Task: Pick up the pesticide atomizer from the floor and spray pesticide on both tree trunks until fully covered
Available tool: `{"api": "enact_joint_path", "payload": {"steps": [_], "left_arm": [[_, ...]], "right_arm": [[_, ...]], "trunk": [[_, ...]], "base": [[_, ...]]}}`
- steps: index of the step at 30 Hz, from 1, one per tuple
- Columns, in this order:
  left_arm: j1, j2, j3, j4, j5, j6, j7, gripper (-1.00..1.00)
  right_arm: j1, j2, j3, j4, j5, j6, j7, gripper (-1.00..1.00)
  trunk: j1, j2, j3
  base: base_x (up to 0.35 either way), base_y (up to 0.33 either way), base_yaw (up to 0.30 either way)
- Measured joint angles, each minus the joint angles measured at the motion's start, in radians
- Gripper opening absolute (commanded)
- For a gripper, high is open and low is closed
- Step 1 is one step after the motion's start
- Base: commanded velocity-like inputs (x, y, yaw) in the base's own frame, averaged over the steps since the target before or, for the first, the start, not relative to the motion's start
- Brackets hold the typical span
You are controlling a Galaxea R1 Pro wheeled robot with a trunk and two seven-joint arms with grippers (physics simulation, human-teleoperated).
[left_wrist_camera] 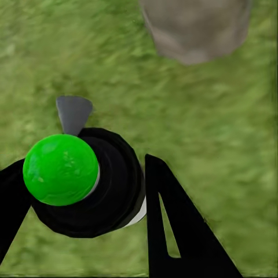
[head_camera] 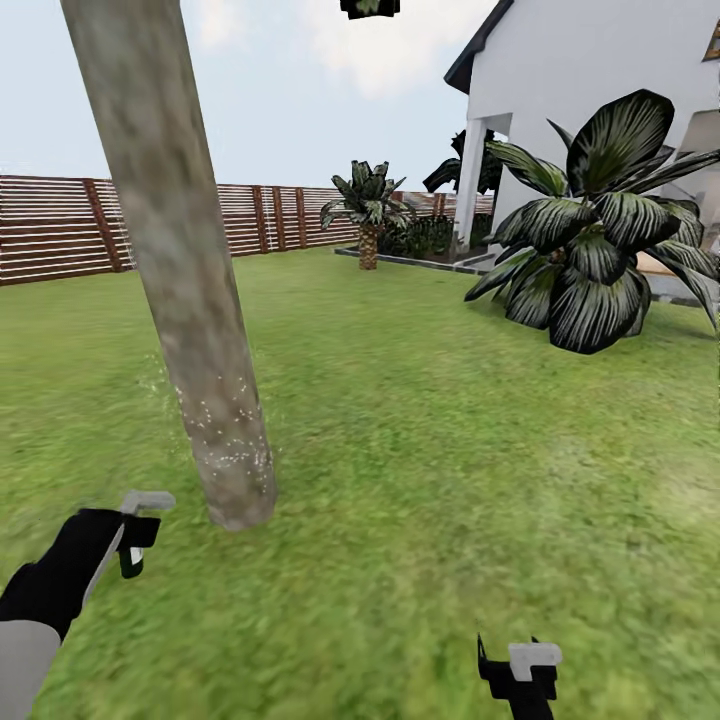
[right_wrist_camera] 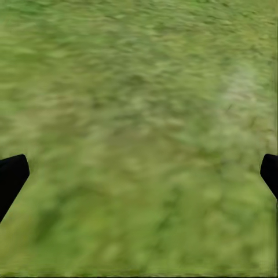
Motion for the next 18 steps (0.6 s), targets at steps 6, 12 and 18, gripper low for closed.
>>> {"api": "enact_joint_path", "payload": {"steps": [6,12,18], "left_arm": [[0.003,-0.009,-0.152,0.191,-0.001,-0.317,-0.079,-1.00],[0.002,-0.007,-0.446,0.377,-0.101,-0.597,-0.292,-1.00],[-0.002,-0.015,-0.520,0.403,-0.143,-0.660,-0.506,-1.00]], "right_arm": [[-0.002,0.026,0.102,-0.061,0.094,0.016,0.005,1.00],[-0.004,0.032,0.122,-0.284,0.231,0.160,0.411,1.00],[-0.007,0.027,0.121,-0.449,0.246,0.219,0.776,1.00]], "trunk": [[0.000,0.000,0.000],[0.000,0.000,0.000],[0.000,0.000,0.000]], "base": [[-0.196,0.000,0.000],[-0.010,0.000,0.000],[0.000,0.000,0.000]]}}
